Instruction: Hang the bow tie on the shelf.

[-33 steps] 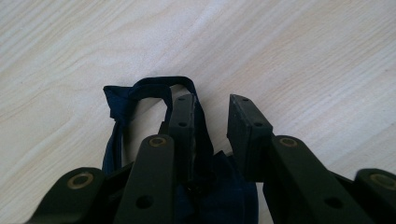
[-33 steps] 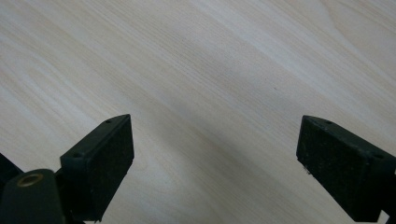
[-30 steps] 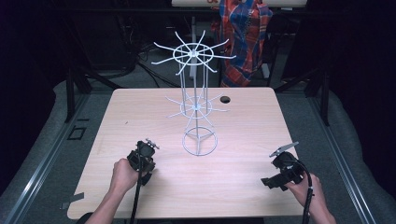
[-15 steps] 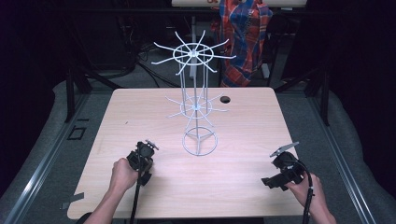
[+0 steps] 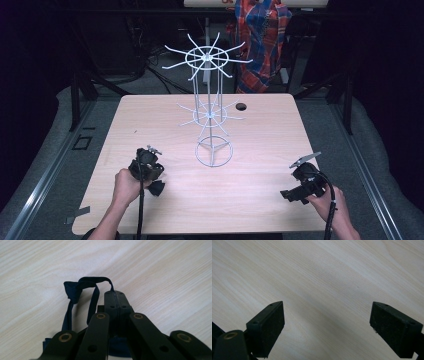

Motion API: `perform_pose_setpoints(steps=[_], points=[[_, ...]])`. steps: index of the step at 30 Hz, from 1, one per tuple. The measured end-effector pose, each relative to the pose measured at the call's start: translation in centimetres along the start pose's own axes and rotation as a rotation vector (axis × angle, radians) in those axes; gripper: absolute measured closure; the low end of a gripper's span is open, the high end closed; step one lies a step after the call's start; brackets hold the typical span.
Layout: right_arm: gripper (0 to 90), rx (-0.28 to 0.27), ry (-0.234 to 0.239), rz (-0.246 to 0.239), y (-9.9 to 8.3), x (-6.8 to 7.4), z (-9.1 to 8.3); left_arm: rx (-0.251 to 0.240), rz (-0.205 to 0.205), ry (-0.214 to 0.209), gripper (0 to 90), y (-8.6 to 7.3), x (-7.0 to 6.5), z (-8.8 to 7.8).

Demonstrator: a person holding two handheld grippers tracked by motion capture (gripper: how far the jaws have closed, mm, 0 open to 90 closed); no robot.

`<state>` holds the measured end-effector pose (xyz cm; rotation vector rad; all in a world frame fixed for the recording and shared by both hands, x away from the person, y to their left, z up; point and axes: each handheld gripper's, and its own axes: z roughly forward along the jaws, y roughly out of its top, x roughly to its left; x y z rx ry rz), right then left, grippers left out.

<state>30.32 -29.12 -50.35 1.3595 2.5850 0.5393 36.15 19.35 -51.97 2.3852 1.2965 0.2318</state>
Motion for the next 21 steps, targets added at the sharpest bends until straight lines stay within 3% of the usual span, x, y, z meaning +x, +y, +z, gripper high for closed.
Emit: perform_pose_setpoints(steps=[12,16,21], points=[[12.3,0.001,0.0,0.0,0.0,0.0,0.0,-0.121,-0.055,-0.054,90.0,-0.5,0.7,-2.1],[12.3,0.003,0.0,-0.002,0.0,0.0,0.0,-0.189,-0.084,-0.089,90.0,-0.8,1.0,-3.2],[12.3,0.008,0.001,-0.002,0.0,0.0,0.0,-0.241,-0.096,-0.113,90.0,-1.0,1.2,-4.2]])
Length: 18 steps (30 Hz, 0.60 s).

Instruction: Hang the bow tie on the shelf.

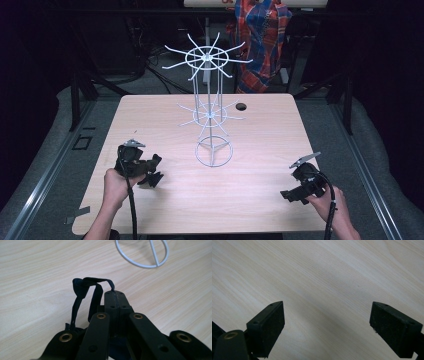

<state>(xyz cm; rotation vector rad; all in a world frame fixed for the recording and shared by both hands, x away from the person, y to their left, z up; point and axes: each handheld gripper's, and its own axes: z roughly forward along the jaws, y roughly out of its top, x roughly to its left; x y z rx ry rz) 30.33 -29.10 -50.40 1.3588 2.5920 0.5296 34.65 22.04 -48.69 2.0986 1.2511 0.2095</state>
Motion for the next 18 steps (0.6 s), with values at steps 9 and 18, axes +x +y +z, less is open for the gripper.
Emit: perform_pose_setpoints(steps=[9,18], points=[[12.5,0.004,0.0,-0.002,0.0,0.0,0.0,-0.073,-0.029,-0.029,90.0,0.2,0.2,-1.1],[12.5,0.009,0.006,-0.001,0.1,0.0,0.1,-0.126,-0.048,-0.068,90.0,0.5,0.3,-2.0]])
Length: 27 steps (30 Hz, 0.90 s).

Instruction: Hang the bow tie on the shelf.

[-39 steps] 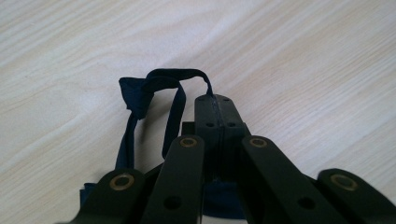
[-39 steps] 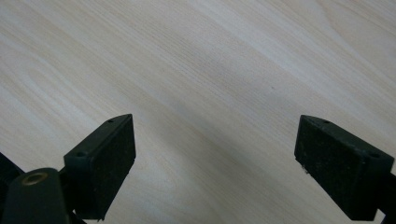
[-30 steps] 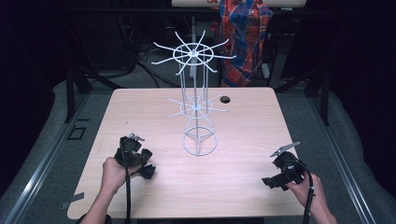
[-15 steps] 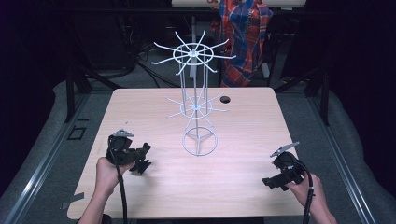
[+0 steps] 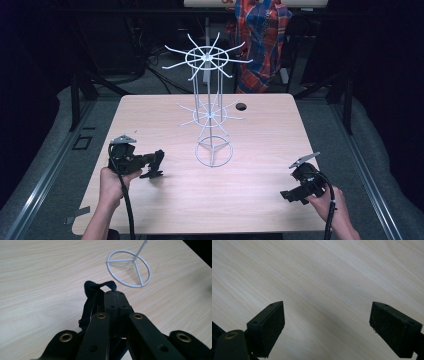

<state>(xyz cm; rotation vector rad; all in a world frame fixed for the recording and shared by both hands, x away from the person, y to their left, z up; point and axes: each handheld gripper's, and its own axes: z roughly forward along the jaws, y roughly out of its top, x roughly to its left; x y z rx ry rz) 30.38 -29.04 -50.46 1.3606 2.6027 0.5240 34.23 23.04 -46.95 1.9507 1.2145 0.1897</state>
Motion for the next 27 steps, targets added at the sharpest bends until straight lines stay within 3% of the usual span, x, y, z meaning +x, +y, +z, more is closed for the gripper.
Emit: perform_pose_setpoints(steps=[11,27], points=[[12.5,0.001,0.001,0.004,0.0,0.0,0.2,-0.053,-0.013,-0.031,90.0,0.8,-0.2,-0.6],[12.6,0.016,-0.004,-0.005,0.0,0.0,0.3,-0.094,-0.025,-0.025,90.0,1.6,-0.1,-0.9]])
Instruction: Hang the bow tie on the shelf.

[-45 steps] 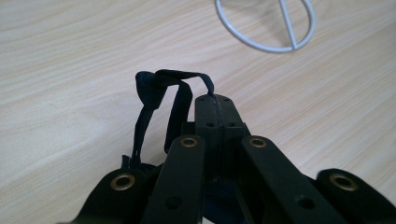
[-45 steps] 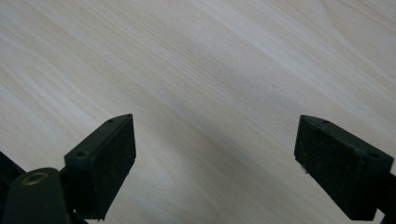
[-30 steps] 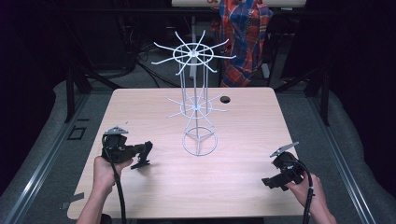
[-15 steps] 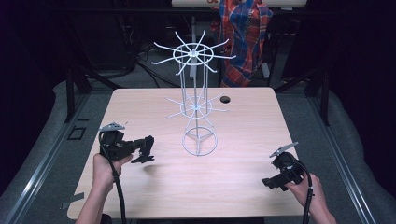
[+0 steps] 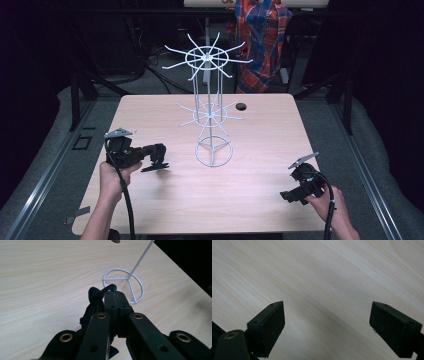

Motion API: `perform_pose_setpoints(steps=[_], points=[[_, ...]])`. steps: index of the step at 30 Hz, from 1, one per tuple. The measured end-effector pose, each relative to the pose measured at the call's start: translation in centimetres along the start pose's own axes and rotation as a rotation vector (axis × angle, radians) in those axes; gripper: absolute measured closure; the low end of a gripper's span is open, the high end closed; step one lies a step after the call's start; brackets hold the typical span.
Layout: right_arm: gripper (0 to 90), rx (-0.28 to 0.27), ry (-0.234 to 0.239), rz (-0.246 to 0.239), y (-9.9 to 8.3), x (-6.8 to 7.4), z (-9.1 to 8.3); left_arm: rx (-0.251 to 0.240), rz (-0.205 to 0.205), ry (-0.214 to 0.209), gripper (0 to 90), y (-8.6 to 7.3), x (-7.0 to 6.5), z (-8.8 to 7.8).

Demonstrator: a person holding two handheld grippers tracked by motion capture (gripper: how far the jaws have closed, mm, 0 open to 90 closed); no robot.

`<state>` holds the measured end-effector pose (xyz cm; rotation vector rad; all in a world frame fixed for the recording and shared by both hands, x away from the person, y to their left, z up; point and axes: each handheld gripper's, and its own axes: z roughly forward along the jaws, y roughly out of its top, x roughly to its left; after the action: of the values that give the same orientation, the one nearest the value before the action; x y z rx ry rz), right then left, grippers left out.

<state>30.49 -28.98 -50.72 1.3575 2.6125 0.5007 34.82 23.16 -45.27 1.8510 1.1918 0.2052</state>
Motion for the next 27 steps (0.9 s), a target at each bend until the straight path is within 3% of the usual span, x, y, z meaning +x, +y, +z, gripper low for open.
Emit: perform_pose_setpoints(steps=[16,27], points=[[12.7,-0.001,0.005,0.01,-0.1,0.0,0.0,-0.047,-0.026,-0.015,90.0,1.0,0.3,-0.8],[12.7,0.004,-0.001,0.008,-0.1,-0.1,0.0,-0.05,-0.005,0.005,90.0,1.8,-0.2,-0.4]])
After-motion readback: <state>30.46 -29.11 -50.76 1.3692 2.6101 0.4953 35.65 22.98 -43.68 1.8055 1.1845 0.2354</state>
